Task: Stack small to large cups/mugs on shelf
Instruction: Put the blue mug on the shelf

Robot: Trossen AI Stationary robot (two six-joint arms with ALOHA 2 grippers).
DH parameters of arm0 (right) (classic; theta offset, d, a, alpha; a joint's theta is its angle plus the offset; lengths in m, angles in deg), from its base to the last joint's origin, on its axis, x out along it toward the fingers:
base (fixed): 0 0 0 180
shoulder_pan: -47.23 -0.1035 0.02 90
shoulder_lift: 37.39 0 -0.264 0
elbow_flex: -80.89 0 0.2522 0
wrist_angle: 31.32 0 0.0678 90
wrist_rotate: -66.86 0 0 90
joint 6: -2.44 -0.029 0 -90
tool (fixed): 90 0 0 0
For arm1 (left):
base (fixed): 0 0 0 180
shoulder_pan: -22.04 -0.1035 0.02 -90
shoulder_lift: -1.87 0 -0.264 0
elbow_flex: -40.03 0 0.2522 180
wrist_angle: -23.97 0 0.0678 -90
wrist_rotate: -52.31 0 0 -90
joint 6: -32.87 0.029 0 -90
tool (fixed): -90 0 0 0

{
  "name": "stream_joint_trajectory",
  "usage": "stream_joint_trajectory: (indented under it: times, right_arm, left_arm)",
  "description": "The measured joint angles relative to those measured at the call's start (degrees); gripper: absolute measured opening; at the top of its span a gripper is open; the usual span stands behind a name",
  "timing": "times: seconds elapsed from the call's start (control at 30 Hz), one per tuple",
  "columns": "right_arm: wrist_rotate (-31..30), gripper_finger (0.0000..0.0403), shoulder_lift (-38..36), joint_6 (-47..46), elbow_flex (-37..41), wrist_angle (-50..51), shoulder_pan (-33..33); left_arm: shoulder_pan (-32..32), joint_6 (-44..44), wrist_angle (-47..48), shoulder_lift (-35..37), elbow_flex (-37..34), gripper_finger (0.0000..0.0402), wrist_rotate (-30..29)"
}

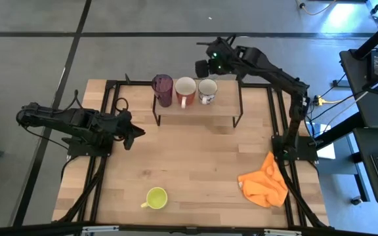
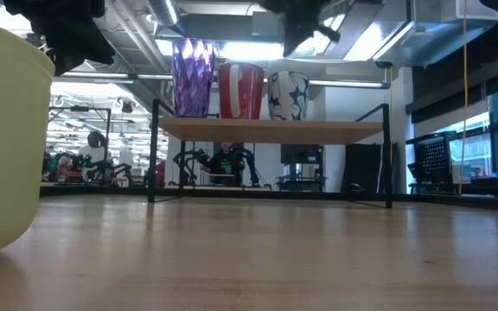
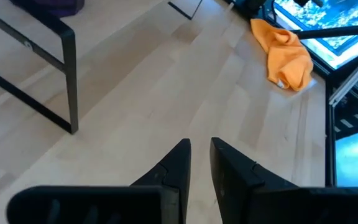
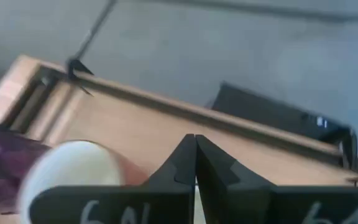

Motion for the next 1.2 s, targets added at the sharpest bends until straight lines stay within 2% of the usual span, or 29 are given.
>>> stream_joint_trajectory:
  times: [0.17,0.43,0.93,1.2]
  right_arm:
    - [9.1,0.0009,0.0,0.1,4.8,-0.4,4.6]
    - [19.7,0.0009,0.1,4.3,10.8,-3.8,8.0]
    - [26.2,0.0009,0.1,11.0,12.3,-5.1,8.5]
    - [26.5,0.001,0.1,12.0,12.3,-5.1,8.5]
  left_arm:
    - [0.0,-2.6,0.6,0.0,0.0,0.0055,-0.2]
    - [0.0,-6.0,0.6,0.0,0.0,0.0055,-3.4]
    - [0.0,-7.7,0.6,0.0,0.0,0.0055,-6.5]
    - [0.0,-8.8,0.6,0.0,0.0,0.0055,-6.5]
